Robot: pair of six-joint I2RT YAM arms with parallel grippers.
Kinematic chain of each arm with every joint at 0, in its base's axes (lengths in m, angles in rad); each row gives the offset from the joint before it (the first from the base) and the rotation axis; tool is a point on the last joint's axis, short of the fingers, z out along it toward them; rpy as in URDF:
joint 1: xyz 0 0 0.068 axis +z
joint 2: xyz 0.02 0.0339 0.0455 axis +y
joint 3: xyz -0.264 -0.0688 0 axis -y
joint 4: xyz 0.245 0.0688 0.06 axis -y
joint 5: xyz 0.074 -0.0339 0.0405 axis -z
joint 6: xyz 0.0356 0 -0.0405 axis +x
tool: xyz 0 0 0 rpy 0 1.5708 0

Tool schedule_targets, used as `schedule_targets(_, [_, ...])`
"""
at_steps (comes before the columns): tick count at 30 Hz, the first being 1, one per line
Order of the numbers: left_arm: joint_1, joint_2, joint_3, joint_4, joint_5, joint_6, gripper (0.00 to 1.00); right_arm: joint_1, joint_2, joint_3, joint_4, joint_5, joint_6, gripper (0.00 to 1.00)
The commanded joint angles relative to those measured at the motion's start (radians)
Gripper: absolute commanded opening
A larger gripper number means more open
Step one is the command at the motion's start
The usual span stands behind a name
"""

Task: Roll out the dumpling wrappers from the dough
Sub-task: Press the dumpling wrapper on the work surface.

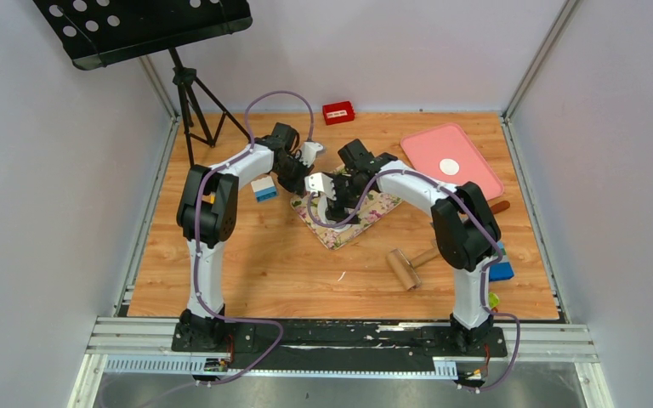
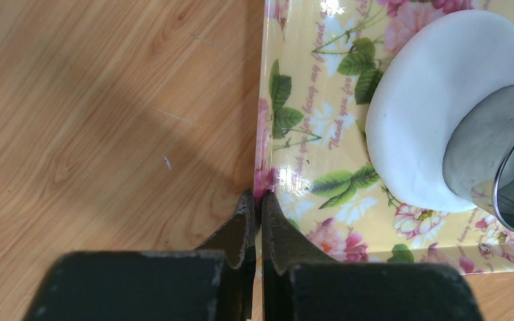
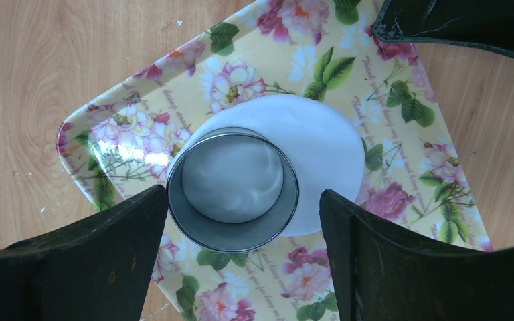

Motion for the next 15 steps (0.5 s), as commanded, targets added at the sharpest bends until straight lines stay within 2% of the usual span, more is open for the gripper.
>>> schedule_targets(1, [-0.010, 0.055, -0.045, -0.071, -0.033, -0.013, 0.00, 0.003, 0.013, -0.011, 0.034, -0.007, 0.013, 0.83])
schedule_targets(15, [-0.010, 0.054, -0.045, -0.068, -0.036, -0.016, 0.00, 0.002, 0.024, -0.008, -0.016, -0.056, 0.015, 0.80])
